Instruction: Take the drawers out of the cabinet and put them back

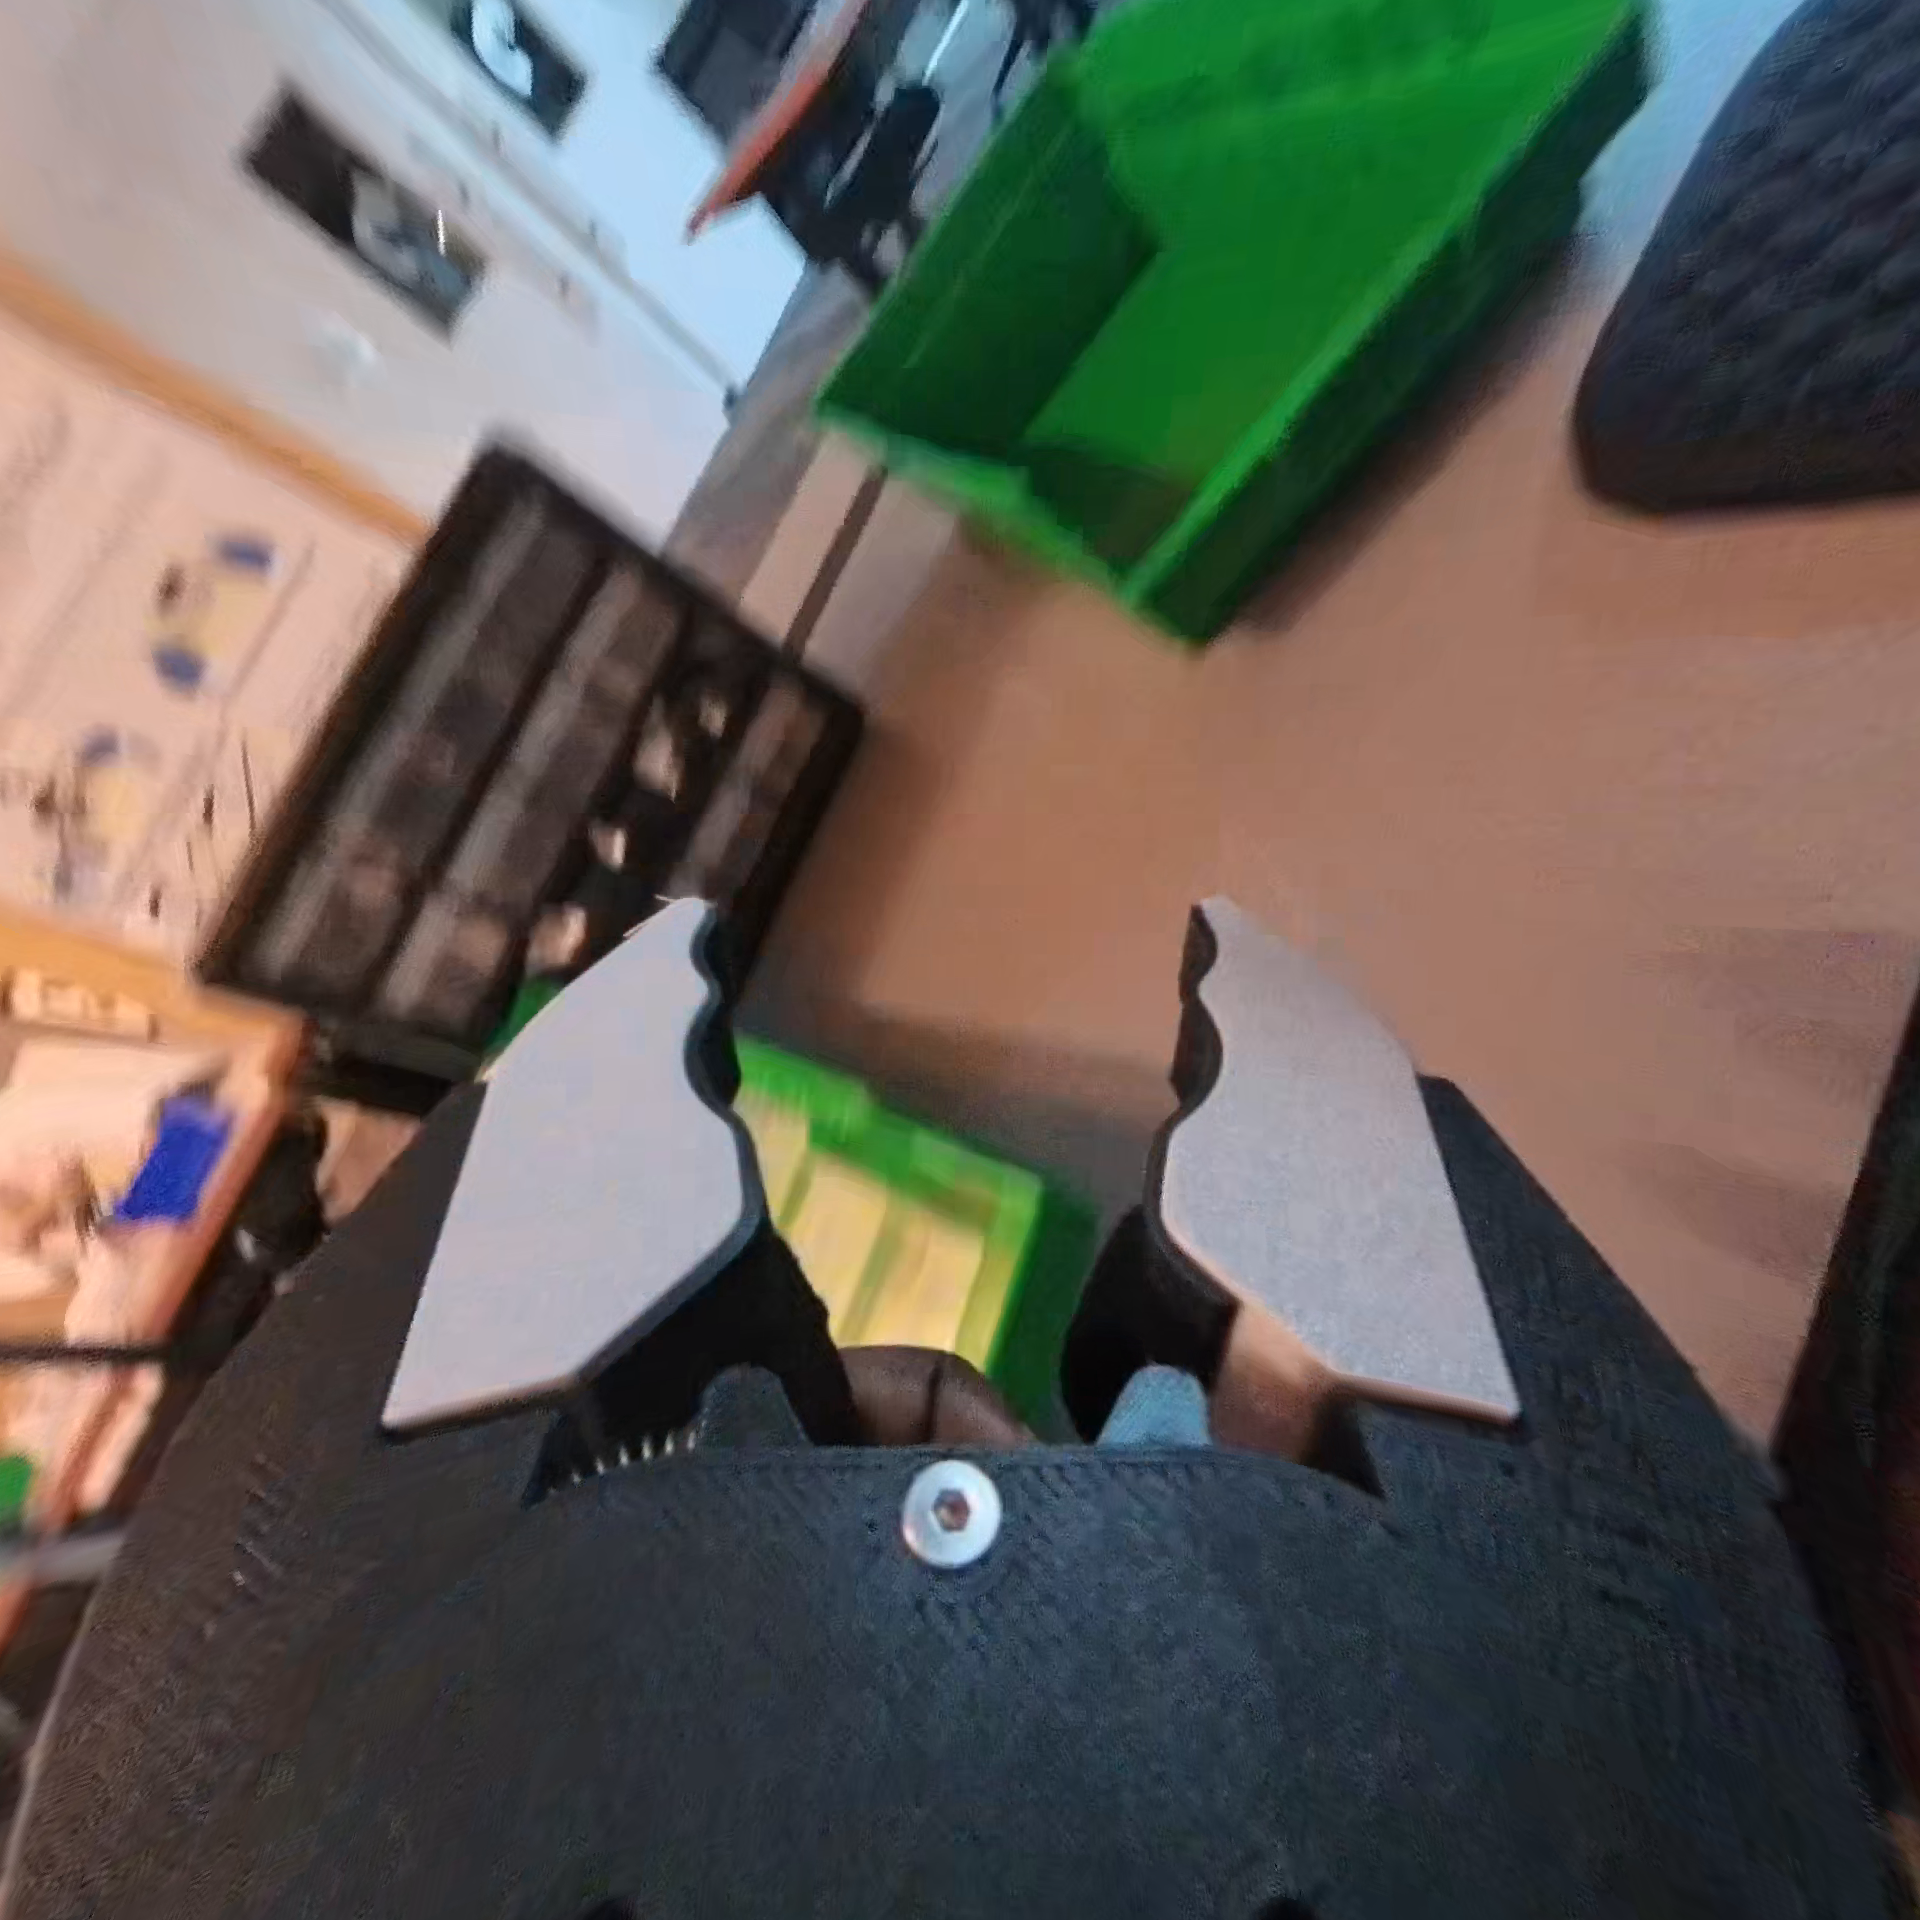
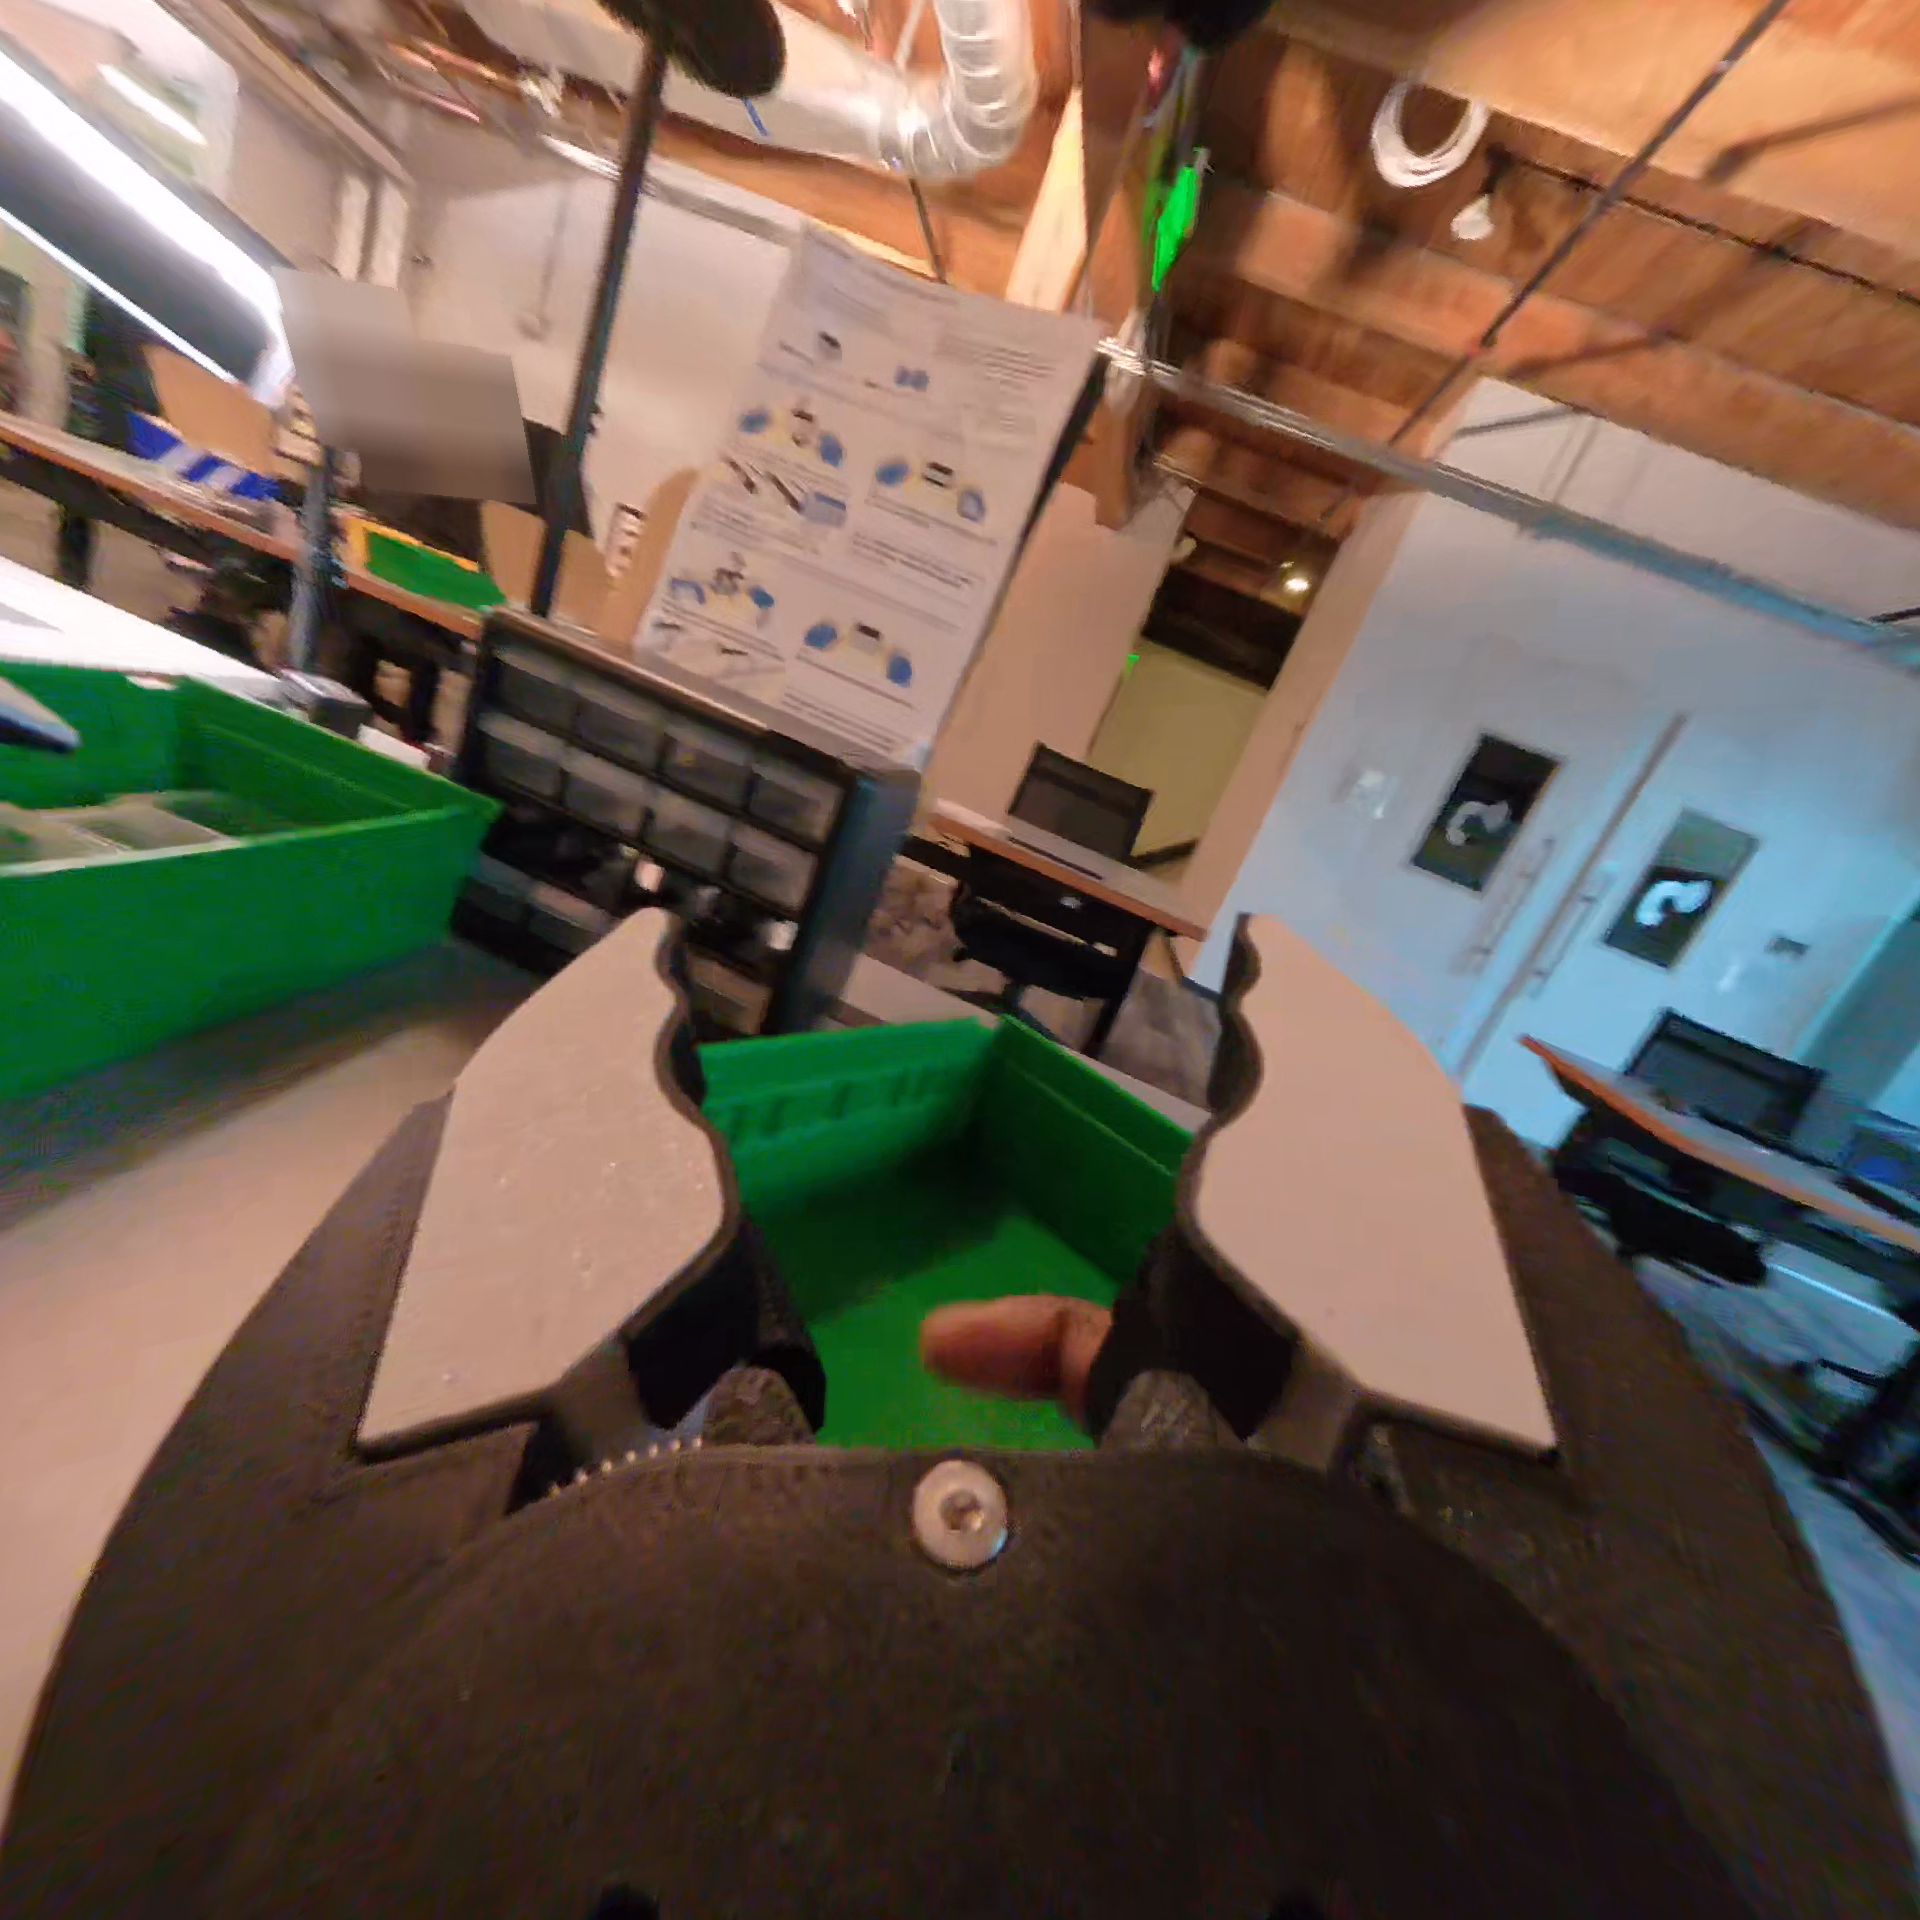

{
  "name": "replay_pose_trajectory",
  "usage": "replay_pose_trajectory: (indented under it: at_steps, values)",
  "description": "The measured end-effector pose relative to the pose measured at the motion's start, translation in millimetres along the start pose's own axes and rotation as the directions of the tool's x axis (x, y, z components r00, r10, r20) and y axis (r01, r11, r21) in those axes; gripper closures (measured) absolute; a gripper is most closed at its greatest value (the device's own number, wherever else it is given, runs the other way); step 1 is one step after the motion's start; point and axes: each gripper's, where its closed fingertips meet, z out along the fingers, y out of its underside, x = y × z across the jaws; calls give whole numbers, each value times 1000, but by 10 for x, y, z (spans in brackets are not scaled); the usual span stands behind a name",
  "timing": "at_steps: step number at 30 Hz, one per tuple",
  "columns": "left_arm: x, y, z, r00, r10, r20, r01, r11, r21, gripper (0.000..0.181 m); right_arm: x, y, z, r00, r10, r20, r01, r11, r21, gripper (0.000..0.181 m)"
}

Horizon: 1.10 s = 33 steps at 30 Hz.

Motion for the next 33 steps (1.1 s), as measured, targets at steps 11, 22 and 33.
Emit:
replay_pose_trajectory:
  at_steps: [11, 22, 33]
  values:
    - [-39, 1203, -397, 969, -4, -246, -74, 949, -306, 112, -1107, 1444, 308, 888, -159, 431, 415, 681, -603, 115]
    - [9, 1528, -347, 957, -12, -290, -113, 904, -412, 153, -830, 1991, 188, 858, -273, 435, 513, 482, -710, 145]
    - [-96, 1949, -424, 955, 2, -296, -166, 832, -529, 149, -488, 2072, -32, 839, -286, 463, 544, 430, -721, 145]
